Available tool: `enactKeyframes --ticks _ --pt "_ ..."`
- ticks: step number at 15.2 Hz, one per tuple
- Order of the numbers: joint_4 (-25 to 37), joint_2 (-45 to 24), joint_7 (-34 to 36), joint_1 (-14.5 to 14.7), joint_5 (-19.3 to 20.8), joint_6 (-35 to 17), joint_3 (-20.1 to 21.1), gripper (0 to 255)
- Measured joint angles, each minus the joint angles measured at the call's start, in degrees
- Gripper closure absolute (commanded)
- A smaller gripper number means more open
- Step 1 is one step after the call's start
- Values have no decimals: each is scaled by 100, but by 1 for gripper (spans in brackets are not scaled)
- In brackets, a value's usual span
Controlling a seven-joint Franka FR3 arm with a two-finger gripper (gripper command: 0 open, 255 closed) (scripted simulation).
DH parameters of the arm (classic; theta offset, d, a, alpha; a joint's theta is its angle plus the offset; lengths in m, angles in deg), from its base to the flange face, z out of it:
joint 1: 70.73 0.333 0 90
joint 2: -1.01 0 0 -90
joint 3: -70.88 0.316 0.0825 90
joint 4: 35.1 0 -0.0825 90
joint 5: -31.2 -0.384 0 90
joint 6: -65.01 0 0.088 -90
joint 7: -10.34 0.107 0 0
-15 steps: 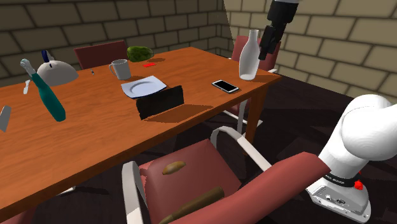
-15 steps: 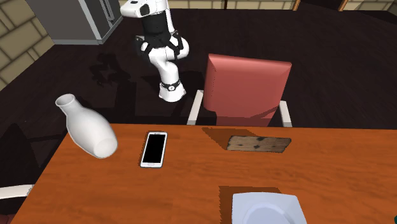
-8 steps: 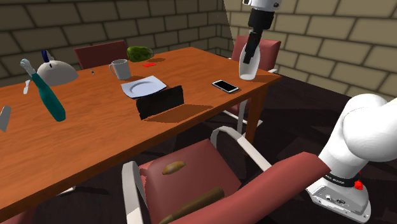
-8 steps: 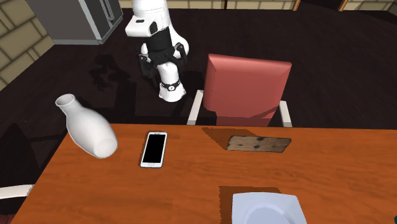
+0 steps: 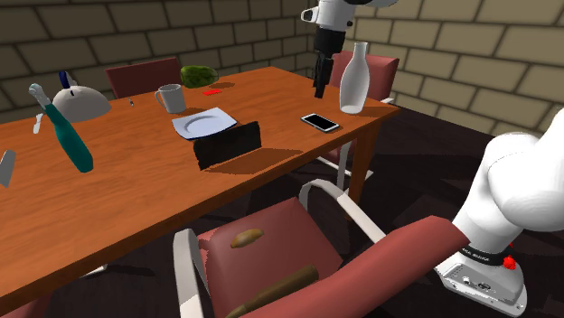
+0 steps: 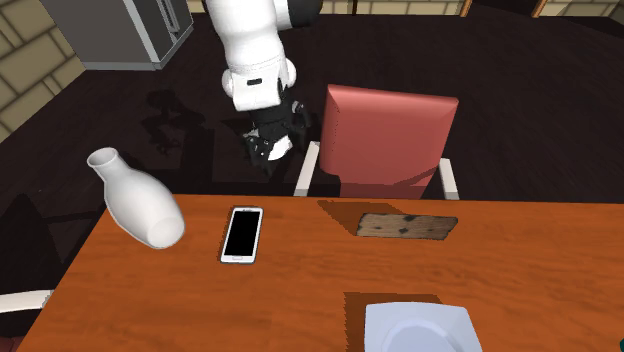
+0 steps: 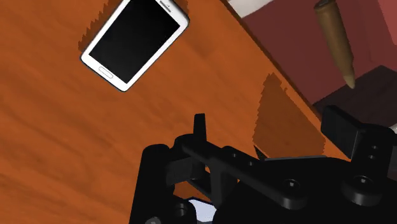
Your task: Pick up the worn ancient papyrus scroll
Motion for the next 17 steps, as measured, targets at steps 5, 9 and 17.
enactKeyframes --ticks 5,9,17 --pt "791 -1019 -1131 361 -338 -167 -27 0" --pt "1296 -1661 -2028 554 -579 -231 39 0" --pt "2040 -2613 -3176 767 -861 -341 282 0"
